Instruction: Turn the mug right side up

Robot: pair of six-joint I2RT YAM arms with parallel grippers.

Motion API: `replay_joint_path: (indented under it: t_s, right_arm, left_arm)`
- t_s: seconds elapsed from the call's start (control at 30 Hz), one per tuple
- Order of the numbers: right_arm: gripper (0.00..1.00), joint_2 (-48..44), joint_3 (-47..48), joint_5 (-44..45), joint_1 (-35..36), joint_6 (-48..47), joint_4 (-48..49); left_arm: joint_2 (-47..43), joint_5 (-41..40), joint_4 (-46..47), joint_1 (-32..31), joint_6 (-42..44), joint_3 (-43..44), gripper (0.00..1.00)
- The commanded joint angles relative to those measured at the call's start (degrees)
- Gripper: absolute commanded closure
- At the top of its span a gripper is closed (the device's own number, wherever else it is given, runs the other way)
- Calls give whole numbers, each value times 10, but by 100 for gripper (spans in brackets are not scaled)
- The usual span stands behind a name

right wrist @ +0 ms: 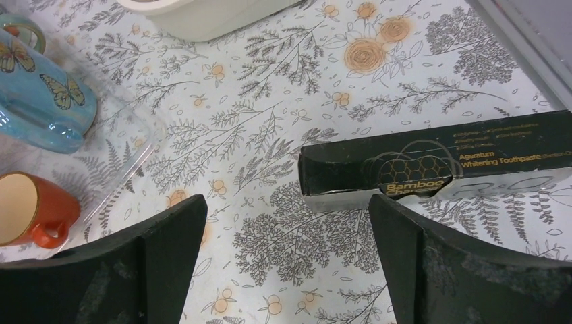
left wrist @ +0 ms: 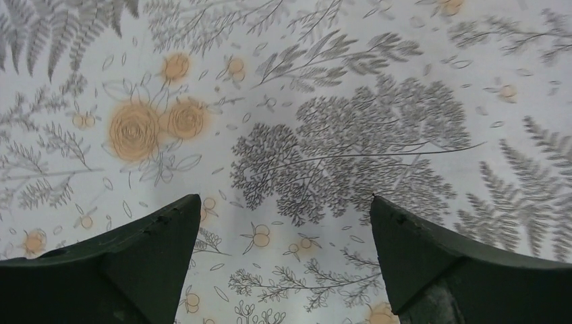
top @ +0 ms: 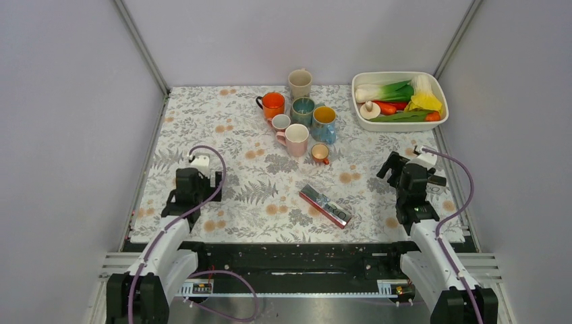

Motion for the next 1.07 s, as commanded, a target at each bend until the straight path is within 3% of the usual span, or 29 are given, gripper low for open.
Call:
replay_joint_path:
  t_s: [0.0, 0.2, 0.6, 1.03]
  right_arm:
    - [1, -16, -20, 39, 0, -21, 47]
    - [1, -26, -25, 29, 0, -32, 49]
    - [1, -104, -87, 49, 0, -24, 87]
    - [0, -97, -95, 58, 1, -19, 98]
  left_arm:
    - [-40, -79, 220, 9, -54, -73, 1]
    - [-62, -73, 280, 9, -57, -114, 1]
    - [-62, -38, 235, 9, -69, -111, 1]
    - [-59, -50, 217, 9, -86, -105, 1]
